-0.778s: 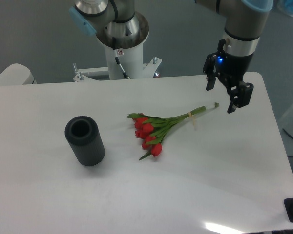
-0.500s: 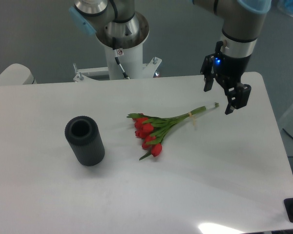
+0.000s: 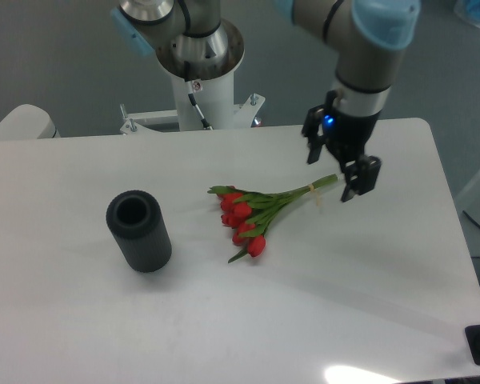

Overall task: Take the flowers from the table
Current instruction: 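Move the open gripper over the tulip stems and lower toward them, then close the gripper around the green tulip stems near the tie, then lift the red tulip bouquet up off the table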

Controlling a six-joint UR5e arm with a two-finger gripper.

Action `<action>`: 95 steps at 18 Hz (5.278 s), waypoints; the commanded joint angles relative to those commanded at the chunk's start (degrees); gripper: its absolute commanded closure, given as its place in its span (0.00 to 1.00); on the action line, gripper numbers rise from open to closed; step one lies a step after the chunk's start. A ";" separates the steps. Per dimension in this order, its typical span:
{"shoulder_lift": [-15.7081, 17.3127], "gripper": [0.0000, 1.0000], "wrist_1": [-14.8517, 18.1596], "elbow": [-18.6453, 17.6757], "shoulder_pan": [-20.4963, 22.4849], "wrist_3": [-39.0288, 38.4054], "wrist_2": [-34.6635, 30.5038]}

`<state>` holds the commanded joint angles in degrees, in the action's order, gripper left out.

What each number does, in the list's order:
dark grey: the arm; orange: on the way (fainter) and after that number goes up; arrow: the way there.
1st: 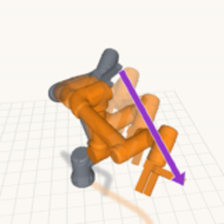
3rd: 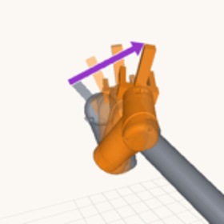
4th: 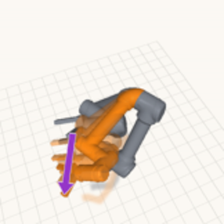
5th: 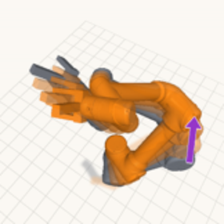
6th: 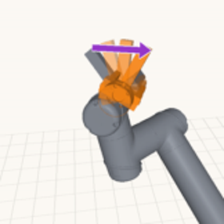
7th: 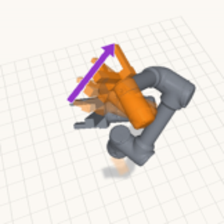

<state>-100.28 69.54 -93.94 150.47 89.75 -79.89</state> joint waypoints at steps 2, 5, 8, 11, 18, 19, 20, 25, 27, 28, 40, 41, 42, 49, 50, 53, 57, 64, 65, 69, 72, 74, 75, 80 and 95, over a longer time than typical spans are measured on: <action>0.53 0.00 -2.03 -2.73 -0.44 -1.24 0.00; 0.62 0.00 -2.56 -5.98 -0.53 -4.83 -0.96; -0.35 0.00 -3.52 -9.14 -0.79 -5.28 -9.81; -1.14 0.00 -5.37 -10.82 -2.11 -5.46 -13.80; -2.37 0.00 -12.93 -16.18 -1.15 -7.66 -13.80; -2.89 0.00 -13.46 -16.62 -1.15 -7.83 -13.89; -2.99 0.00 -14.16 -17.24 -1.06 -7.66 -13.89; -4.47 0.00 -19.25 -20.66 -0.80 -7.83 -13.80; -5.70 0.00 -20.23 -21.28 -0.80 -7.92 -13.89; -6.15 0.00 -20.40 -21.29 -0.88 -7.83 -13.89; -6.85 0.30 -21.02 -21.82 -0.97 -7.40 -13.89; -6.85 0.45 -21.11 -21.81 -0.97 -7.31 -13.89; -6.94 0.53 -21.11 -21.73 -0.97 -7.22 -13.89; -6.94 0.68 -21.02 -21.02 -0.97 -6.96 -13.89; -6.94 0.68 -21.02 -20.76 -0.97 -6.96 -13.89; -6.85 0.68 -21.02 -19.97 -1.15 -6.96 -13.71; -5.98 0.69 -19.97 -17.25 -3.16 -6.87 -13.36; -4.22 0.70 -16.99 -10.66 -4.22 -7.04 -8.28; -4.13 0.70 -16.02 -9.43 -3.88 -7.04 -5.83; -2.81 0.70 -13.82 -5.21 -2.91 -10.45 2.35; -2.81 0.70 -13.64 -1.52 -2.73 -17.74 11.04; -2.90 0.70 -13.64 0.59 -2.64 -21.00 16.23; -2.90 0.71 -13.64 1.38 -2.29 -22.41 18.78; -2.81 0.72 -13.64 2.27 -0.62 -27.25 27.86; -1.67 0.72 -14.17 2.44 -1.41 -33.32 31.38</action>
<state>-101.95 55.37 -91.50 149.06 56.43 -48.52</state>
